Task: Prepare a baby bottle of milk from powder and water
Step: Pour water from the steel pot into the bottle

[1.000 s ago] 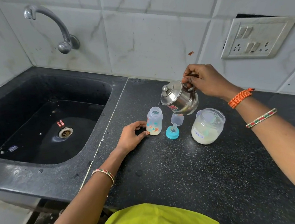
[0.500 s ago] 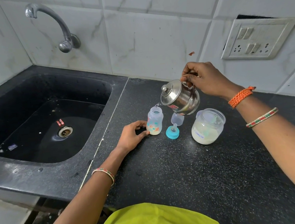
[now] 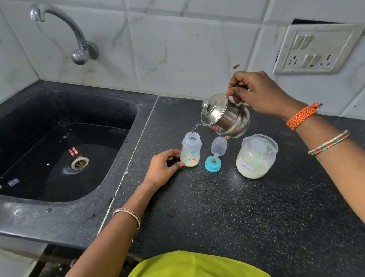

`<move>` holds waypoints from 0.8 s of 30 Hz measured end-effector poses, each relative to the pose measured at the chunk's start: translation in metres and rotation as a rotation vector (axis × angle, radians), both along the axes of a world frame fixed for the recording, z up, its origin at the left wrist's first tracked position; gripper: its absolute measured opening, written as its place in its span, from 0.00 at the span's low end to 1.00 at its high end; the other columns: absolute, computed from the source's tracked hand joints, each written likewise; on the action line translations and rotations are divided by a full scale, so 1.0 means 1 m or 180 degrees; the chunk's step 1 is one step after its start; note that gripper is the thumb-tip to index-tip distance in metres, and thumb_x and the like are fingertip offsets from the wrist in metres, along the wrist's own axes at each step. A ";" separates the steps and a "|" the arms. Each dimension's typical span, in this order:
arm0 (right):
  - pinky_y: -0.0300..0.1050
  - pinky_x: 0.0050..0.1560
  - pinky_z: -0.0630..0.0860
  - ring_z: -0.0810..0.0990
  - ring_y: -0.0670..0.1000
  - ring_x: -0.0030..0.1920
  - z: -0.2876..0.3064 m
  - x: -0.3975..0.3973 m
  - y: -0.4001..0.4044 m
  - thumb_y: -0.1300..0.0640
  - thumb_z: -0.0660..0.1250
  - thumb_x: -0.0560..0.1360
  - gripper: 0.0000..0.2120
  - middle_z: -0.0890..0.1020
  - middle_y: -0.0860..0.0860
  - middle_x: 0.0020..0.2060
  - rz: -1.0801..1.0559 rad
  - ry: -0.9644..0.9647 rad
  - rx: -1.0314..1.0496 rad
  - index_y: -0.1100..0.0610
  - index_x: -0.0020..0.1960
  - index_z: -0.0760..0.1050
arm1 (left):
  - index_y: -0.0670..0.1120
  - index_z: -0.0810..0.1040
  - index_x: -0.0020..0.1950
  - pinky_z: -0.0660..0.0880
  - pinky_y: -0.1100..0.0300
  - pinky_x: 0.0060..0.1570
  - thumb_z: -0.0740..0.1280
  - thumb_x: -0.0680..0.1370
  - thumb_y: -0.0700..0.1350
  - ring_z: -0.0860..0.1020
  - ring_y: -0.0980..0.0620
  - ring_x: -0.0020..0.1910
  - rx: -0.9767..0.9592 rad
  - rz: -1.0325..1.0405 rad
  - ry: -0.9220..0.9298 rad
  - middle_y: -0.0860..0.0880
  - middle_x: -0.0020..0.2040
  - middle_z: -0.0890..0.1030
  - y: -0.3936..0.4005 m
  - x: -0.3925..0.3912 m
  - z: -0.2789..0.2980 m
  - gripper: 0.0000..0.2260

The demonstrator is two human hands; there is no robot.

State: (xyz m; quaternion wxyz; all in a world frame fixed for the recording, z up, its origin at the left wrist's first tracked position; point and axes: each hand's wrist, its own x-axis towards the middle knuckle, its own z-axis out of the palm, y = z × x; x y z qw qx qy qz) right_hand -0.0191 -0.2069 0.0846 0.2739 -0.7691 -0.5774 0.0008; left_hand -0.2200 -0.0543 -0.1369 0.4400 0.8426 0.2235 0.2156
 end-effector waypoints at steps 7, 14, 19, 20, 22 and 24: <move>0.54 0.49 0.79 0.78 0.36 0.39 0.005 0.000 -0.002 0.58 0.65 0.78 0.02 0.78 0.37 0.34 -0.0032 -0.0010 0.0028 0.53 0.47 0.75 | 0.48 0.77 0.61 0.69 0.74 0.54 0.73 0.73 0.43 0.77 0.62 0.54 -0.0004 0.0012 0.0016 0.56 0.55 0.80 0.000 0.000 0.000 0.17; 0.58 0.50 0.79 0.78 0.36 0.38 0.006 0.002 -0.005 0.59 0.65 0.78 0.02 0.79 0.37 0.34 -0.0064 0.0005 0.0049 0.53 0.47 0.76 | 0.46 0.78 0.60 0.70 0.73 0.56 0.73 0.73 0.42 0.78 0.60 0.54 0.0035 -0.0003 -0.0062 0.53 0.56 0.81 -0.001 0.000 0.001 0.16; 0.57 0.50 0.79 0.77 0.36 0.38 0.009 0.002 -0.005 0.57 0.65 0.77 0.01 0.78 0.37 0.34 -0.0052 -0.0056 0.0060 0.53 0.47 0.75 | 0.46 0.78 0.60 0.69 0.75 0.55 0.73 0.73 0.41 0.78 0.60 0.54 0.0024 0.0004 -0.0061 0.54 0.55 0.81 -0.002 0.000 0.001 0.16; 0.57 0.50 0.79 0.77 0.37 0.38 0.010 0.002 -0.005 0.57 0.65 0.78 0.01 0.78 0.37 0.34 -0.0056 -0.0065 0.0063 0.53 0.47 0.75 | 0.47 0.78 0.60 0.69 0.75 0.54 0.73 0.73 0.41 0.78 0.61 0.54 0.0021 0.0006 -0.0056 0.54 0.55 0.81 -0.002 0.000 0.001 0.16; 0.57 0.50 0.79 0.78 0.37 0.38 0.011 0.001 -0.005 0.58 0.65 0.78 0.01 0.78 0.37 0.34 -0.0066 -0.0085 0.0072 0.54 0.47 0.76 | 0.47 0.78 0.60 0.69 0.76 0.54 0.73 0.73 0.42 0.78 0.61 0.54 0.0015 0.0007 -0.0040 0.55 0.55 0.80 -0.001 0.000 0.001 0.17; 0.56 0.50 0.79 0.78 0.38 0.38 0.012 0.001 -0.005 0.58 0.65 0.78 0.02 0.78 0.37 0.35 -0.0078 -0.0108 0.0077 0.55 0.48 0.76 | 0.47 0.78 0.60 0.69 0.76 0.54 0.73 0.73 0.42 0.77 0.61 0.54 0.0007 0.0006 -0.0026 0.55 0.55 0.80 -0.001 0.000 0.001 0.17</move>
